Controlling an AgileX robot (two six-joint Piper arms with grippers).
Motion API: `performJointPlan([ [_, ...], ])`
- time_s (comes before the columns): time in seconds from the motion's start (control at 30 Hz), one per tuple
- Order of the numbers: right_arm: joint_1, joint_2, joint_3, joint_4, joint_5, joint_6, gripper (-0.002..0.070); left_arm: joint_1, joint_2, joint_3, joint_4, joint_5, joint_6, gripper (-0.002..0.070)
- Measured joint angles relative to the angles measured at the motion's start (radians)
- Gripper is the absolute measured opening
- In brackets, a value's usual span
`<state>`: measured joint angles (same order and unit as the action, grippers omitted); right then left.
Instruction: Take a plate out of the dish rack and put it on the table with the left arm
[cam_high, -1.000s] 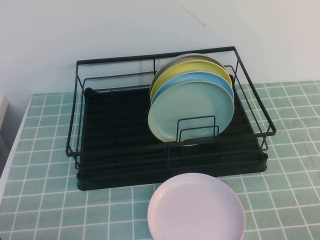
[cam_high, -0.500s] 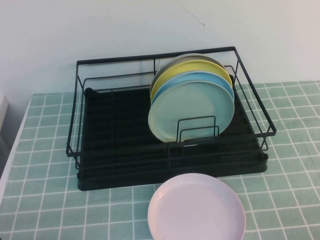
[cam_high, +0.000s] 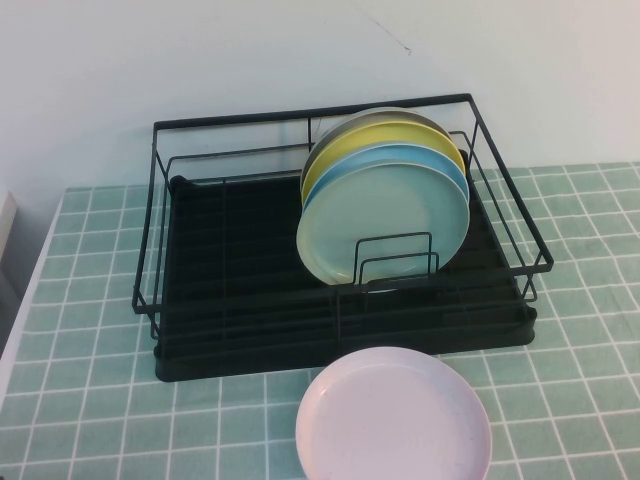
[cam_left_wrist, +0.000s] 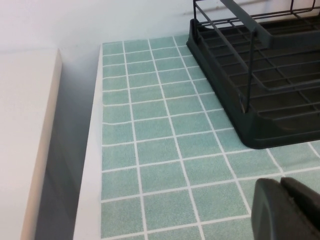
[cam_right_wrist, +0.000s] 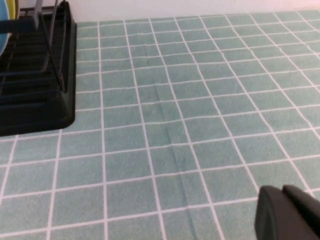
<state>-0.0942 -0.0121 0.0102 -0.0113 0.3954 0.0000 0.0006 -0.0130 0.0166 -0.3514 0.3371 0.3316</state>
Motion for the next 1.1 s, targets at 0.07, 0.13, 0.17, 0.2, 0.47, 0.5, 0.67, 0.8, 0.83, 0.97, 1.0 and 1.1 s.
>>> performJointPlan([
  [0.07,0.000,0.000,0.000,0.000,0.000,0.000,-0.0002,0.000,0.000,0.000,-0.008,0.000,0.000,-0.0003],
  [0.13,0.000,0.000,0.000,0.000,0.000,0.000,-0.0002,0.000,0.000,0.000,-0.009,0.000,0.000,-0.0003],
  [0.17,0.000,0.000,0.000,0.000,0.000,0.000,-0.0002,0.000,0.000,0.000,-0.009,0.000,0.000,-0.0003],
  [0.2,0.000,0.000,0.000,0.000,0.000,0.000,-0.0002,0.000,0.000,0.000,-0.009,0.000,0.000,-0.0003],
  [0.47,0.000,0.000,0.000,0.000,0.000,0.000,-0.0002,0.000,0.000,0.000,0.009,0.000,0.000,-0.0003],
  [0.5,0.000,0.000,0.000,0.000,0.000,0.000,-0.0002,0.000,0.000,0.000,0.009,0.000,0.000,-0.0003],
  [0.67,0.000,0.000,0.000,0.000,0.000,0.000,-0.0002,0.000,0.000,0.004,-0.014,-0.053,0.000,-0.0003],
  [0.8,0.000,0.000,0.000,0.000,0.000,0.000,-0.0002,0.000,0.000,0.006,-0.128,-0.201,0.000,-0.0003],
  [0.83,0.000,0.000,0.000,0.000,0.000,0.000,-0.0002,0.000,0.000,0.006,-0.164,-0.249,0.000,-0.0003],
  [0.97,0.000,0.000,0.000,0.000,0.000,0.000,-0.0002,0.000,0.000,0.006,-0.318,-0.506,0.000,-0.0003],
  [1.0,0.000,0.000,0.000,0.000,0.000,0.000,-0.0002,0.000,0.000,0.006,-0.330,-0.538,0.000,-0.0003],
  [1.1,0.000,0.000,0.000,0.000,0.000,0.000,-0.0002,0.000,0.000,0.006,-0.352,-0.599,0.014,-0.0003],
])
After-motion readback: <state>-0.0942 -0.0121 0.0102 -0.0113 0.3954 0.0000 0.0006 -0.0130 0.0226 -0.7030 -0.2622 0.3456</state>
